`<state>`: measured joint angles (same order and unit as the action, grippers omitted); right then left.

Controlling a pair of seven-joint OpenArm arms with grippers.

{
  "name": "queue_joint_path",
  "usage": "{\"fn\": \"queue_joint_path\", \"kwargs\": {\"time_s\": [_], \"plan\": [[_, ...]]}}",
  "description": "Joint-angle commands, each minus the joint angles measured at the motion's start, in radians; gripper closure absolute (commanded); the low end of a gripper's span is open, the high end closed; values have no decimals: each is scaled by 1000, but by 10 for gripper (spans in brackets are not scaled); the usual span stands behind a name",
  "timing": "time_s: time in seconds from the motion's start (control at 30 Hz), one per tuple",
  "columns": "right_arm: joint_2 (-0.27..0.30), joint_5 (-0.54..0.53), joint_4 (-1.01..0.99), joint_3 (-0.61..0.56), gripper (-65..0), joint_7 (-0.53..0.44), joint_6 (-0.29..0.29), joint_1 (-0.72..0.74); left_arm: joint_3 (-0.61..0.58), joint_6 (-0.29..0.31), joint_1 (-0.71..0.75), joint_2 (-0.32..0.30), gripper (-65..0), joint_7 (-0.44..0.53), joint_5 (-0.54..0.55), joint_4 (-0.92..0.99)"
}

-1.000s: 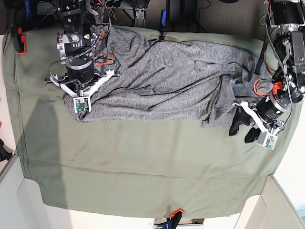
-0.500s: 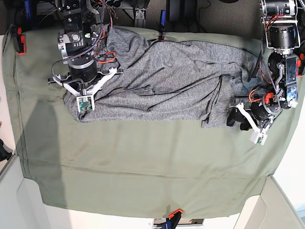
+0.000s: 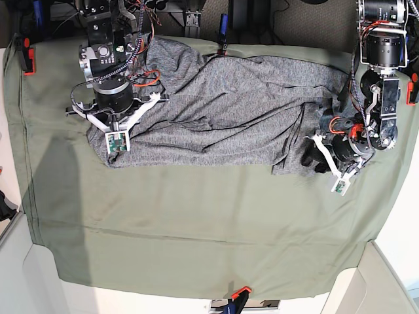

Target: Fold the T-shirt properly

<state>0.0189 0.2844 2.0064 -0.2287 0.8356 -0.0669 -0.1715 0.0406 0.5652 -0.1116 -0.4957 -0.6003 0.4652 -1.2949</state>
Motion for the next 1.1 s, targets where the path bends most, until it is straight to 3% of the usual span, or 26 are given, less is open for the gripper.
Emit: {"fn": "queue_joint_path", "kwargs": {"time_s": [0.0,0.1,0.13,0.23,0.33,0.5,0.6,0.8,0.93,1.07], "plan": [[-2,3,16,0,-6,-15,3,10,6,4,-28,-17,-185,24,16,-13],[-2,3,16,0,-6,-16,3,10,6,4,-51,-18,-10,23,28,-14],[-2,3,16,0,-6,-16,3,10,6,4,-60,-18,0,19,33,-14],[-2,3,16,0,-6,-16,3,10,17,5,-70,-32,0,10,62,-38],[-2,3,16,0,-6,-15,3,10,61,35,-61,-60,0,-78,138,-100],[3,3,16,0,-6,-18,3,10,233,131,35,-103,0,-249,338,-252],[3,3,16,0,-6,-21,3,10,359,133,136,-126,0,-300,416,-324],[3,-24,16,0,-6,-35,4,10,512,133,333,-155,0,-297,432,-351],[3,-71,16,0,0,-55,5,11,513,133,387,-151,-1,-206,367,-316],[3,-102,15,0,0,-48,42,10,513,133,388,-151,-273,-100,307,-246]]}}
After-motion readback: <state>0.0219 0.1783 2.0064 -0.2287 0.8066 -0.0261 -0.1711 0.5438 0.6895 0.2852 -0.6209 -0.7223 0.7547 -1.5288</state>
